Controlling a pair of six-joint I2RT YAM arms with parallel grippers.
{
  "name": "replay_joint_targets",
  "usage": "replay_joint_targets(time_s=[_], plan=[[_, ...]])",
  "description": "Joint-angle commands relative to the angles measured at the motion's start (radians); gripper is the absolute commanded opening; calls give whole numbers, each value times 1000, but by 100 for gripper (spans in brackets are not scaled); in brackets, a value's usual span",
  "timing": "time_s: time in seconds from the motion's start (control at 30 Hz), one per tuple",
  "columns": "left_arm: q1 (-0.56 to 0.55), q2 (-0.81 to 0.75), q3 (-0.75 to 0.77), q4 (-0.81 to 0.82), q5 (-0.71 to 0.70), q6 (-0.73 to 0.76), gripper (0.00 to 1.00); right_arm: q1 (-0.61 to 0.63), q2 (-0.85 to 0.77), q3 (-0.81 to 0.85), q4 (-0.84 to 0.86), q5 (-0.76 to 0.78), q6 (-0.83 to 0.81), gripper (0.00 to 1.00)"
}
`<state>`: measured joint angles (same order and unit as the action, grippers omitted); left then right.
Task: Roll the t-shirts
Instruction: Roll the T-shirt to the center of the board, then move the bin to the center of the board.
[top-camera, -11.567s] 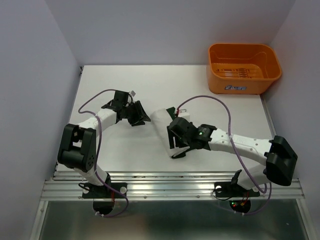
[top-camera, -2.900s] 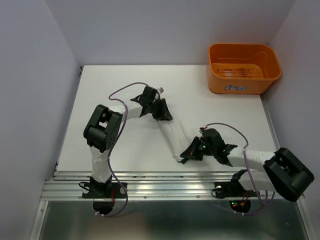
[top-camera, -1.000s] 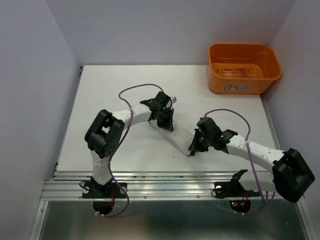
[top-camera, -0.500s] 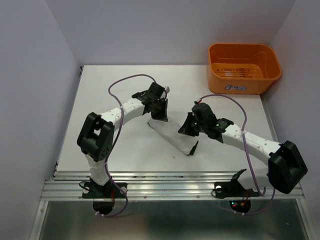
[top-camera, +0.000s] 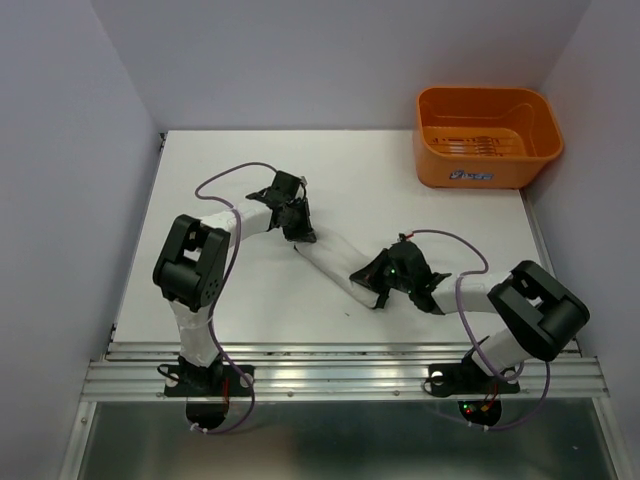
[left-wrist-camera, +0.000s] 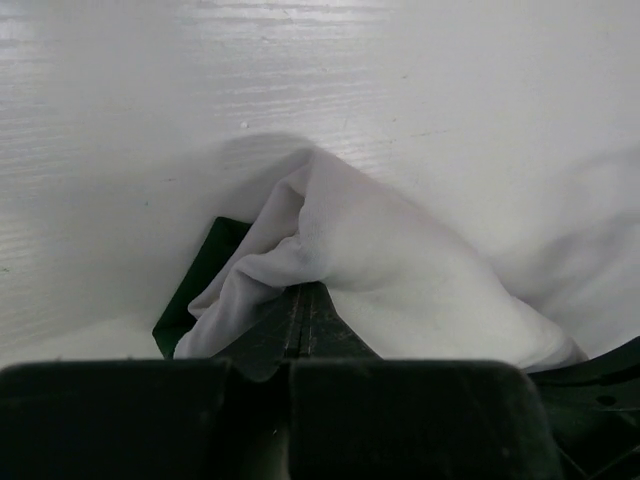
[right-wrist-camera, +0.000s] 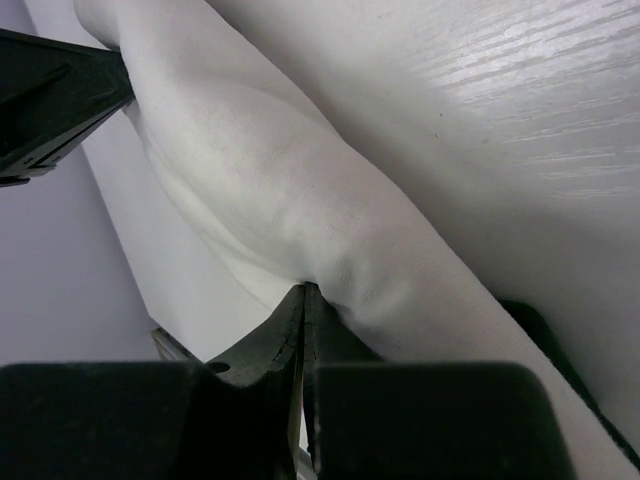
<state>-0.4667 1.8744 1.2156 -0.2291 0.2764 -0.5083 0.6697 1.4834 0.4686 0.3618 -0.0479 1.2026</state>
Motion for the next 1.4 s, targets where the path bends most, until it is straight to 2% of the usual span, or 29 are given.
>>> replay_joint_targets(time_s=[0.0,0.13,0.23,0.3,0.43,0.57,0.63,0.77,0.87,1.1,1.2,1.27,1.37], plan=[[8,43,-65,28,-49,-2,0,1,106,-91,83,80,11,3],[16,26,-83,17,-52,4,0,1,78,-70,43,66,-41,2],[26,-33,-87,-13,-74,14,0,1,-52,-54,-46,86,-81,2],[28,-86,-83,-38,-83,25,0,1,-158,-48,-78,65,-104,7],[26,-217,-148,-95,-118,10,0,-9,-262,24,-182,-18,-127,8],[28,-303,-206,-111,-111,-10,0,-9,-314,60,-231,-24,-112,8],[20,-333,-194,-127,-100,-22,0,-9,-311,122,-385,29,-139,7],[-21,-396,-162,-105,-83,-56,0,-9,-269,249,-574,178,-208,7],[-46,-356,-110,-96,-75,-59,0,-9,-207,318,-668,247,-225,7],[-46,-236,-142,8,-137,-82,0,-9,-66,272,-652,287,-233,7],[-47,-158,-152,40,-117,-78,0,-9,6,229,-621,258,-230,5],[-46,-129,-162,47,-114,-73,0,-9,6,219,-607,258,-230,4],[-44,-173,-159,31,-150,-50,0,2,-63,225,-647,305,-248,4]])
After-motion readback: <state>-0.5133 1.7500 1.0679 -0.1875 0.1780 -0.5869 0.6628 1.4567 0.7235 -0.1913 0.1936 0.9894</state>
